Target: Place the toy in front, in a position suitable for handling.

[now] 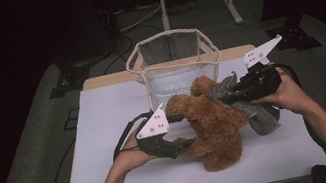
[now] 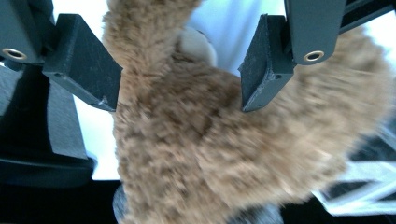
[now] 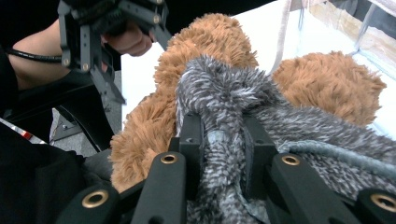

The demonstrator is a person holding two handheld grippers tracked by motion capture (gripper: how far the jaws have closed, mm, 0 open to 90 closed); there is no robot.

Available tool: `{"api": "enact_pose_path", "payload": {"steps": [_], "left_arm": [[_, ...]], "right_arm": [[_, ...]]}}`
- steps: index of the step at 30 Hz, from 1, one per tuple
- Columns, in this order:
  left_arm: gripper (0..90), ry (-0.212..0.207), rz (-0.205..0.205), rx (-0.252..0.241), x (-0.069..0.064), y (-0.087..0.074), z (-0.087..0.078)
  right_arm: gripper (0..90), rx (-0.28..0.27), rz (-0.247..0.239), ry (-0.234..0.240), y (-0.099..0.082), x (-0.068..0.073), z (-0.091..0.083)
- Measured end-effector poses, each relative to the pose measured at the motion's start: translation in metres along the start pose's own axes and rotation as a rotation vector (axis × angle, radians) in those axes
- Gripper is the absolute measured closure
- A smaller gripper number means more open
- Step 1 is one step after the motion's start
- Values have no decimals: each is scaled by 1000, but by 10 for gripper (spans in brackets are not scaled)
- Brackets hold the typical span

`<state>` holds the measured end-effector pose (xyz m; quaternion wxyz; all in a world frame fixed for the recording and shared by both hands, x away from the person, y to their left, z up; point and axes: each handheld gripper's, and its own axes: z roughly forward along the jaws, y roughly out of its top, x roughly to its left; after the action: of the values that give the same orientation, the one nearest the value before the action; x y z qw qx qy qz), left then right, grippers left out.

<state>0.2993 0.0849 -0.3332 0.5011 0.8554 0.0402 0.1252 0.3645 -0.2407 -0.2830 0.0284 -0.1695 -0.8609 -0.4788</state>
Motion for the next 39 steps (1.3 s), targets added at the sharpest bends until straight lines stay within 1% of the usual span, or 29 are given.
{"api": "enact_pose_path", "payload": {"steps": [2,4,7,8,9,13,15,16,17,20,21,22,23,24,25,26,27,30,33,36,38,39], "left_arm": [[282,-5,-9,3,-2,-2,8],[277,3,-23,2,-3,-1,15],[276,10,-54,-15,-1,2,23],[275,15,-58,-18,-1,3,25],[276,16,-73,-28,0,4,26],[293,38,-88,-52,5,10,28],[310,32,-103,-66,9,12,29],[310,32,-103,-66,9,12,29],[312,29,-105,-60,12,13,31],[312,29,-98,-58,13,13,32],[312,18,-106,-62,14,13,35],[313,18,-106,-62,14,13,35],[320,2,-105,-70,14,12,36],[328,-4,-107,-76,14,11,37],[347,-15,-109,-83,14,11,37],[367,-15,-109,-83,14,11,37],[387,-32,-110,-92,13,10,37],[409,-40,-104,-96,13,11,35],[417,-49,-90,-92,12,12,33],[420,-56,-84,-95,11,12,33],[422,-60,-76,-96,10,12,33],[423,-65,-60,-93,9,13,33]], "right_arm": [[734,-4,0,2,-1,0,0],[734,-9,-2,11,-1,1,1],[734,-7,-14,17,0,6,1],[734,-6,-16,15,1,7,1],[734,-6,-18,14,0,8,1],[734,-21,-10,29,-2,11,0],[734,-30,-11,42,-2,13,1],[734,-30,-11,42,-2,13,1],[734,-31,-22,36,-2,16,2],[734,-35,-19,38,-3,18,2],[734,-35,-21,40,-3,20,2],[734,-34,-21,42,-3,20,1],[734,-34,-24,47,-3,21,1],[734,-34,-26,46,-3,21,1],[734,-35,-26,45,-3,22,0],[734,-35,-26,45,-3,22,0],[733,-34,-29,48,-2,22,-1],[730,-31,-39,40,2,25,-2],[727,-26,-52,38,8,27,-4],[725,-28,-57,31,13,26,-5],[725,-28,-57,35,17,24,-5],[724,-28,-58,34,18,24,-3]]}}
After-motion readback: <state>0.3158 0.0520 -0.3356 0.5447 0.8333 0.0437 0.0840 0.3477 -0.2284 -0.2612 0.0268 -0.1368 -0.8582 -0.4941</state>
